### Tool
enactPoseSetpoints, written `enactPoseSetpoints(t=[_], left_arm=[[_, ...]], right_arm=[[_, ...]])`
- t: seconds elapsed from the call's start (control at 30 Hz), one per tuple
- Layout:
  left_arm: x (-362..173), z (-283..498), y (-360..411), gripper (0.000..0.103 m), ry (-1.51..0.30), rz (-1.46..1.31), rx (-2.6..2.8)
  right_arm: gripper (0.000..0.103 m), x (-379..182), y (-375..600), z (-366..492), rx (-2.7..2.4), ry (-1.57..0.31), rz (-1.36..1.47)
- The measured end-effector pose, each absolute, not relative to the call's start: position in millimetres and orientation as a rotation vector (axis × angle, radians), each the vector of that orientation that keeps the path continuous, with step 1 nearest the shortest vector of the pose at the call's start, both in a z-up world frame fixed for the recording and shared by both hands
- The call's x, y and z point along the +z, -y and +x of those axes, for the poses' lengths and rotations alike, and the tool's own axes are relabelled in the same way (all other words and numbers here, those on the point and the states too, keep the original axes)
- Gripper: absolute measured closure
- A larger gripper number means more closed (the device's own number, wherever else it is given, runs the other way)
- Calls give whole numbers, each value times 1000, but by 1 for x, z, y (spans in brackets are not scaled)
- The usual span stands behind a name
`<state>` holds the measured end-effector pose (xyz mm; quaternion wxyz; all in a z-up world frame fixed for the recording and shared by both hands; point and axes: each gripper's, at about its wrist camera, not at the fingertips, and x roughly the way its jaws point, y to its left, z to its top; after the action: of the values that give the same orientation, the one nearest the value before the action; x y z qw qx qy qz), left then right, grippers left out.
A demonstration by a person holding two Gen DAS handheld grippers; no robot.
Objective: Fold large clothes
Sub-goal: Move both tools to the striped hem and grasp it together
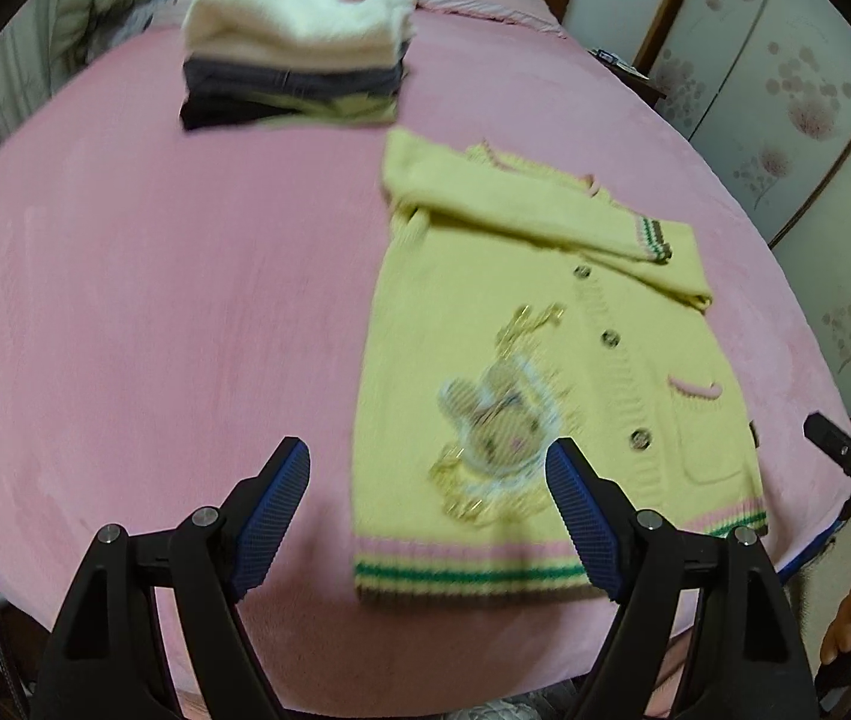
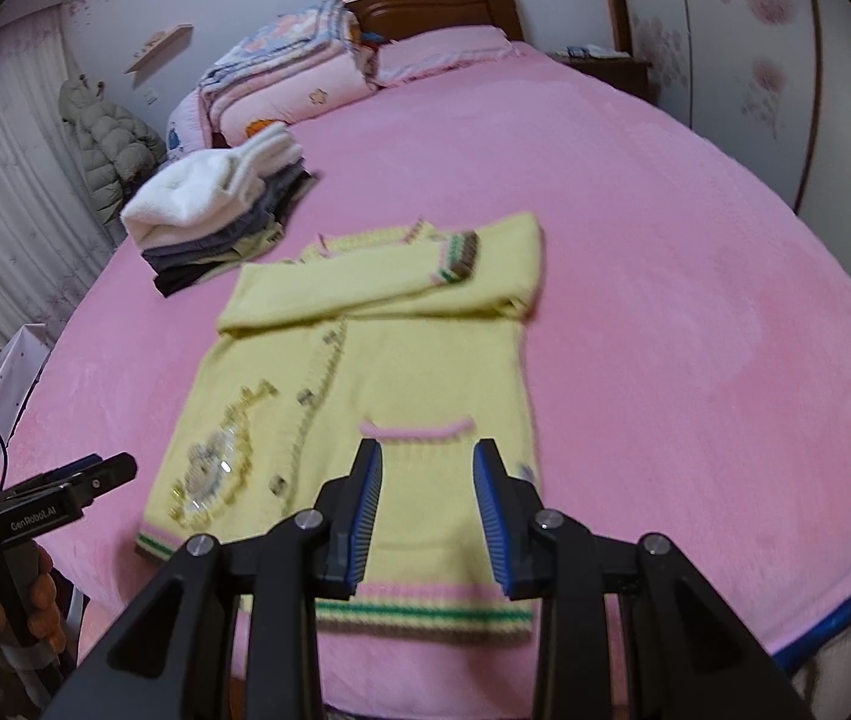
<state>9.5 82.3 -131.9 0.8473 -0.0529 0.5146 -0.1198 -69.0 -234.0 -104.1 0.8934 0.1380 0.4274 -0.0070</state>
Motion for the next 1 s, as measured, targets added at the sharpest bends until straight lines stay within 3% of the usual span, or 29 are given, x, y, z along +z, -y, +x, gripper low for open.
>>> enactPoseSetpoints(t=[0.2, 1.0], left_arm=[[-165, 7, -107, 23, -1131, -221, -274], [-199, 13, -103, 23, -1188, -294, -497]], right_arm=[[62, -135, 258, -86, -15, -951, 335], [62, -190, 264, -91, 144, -1089, 447]])
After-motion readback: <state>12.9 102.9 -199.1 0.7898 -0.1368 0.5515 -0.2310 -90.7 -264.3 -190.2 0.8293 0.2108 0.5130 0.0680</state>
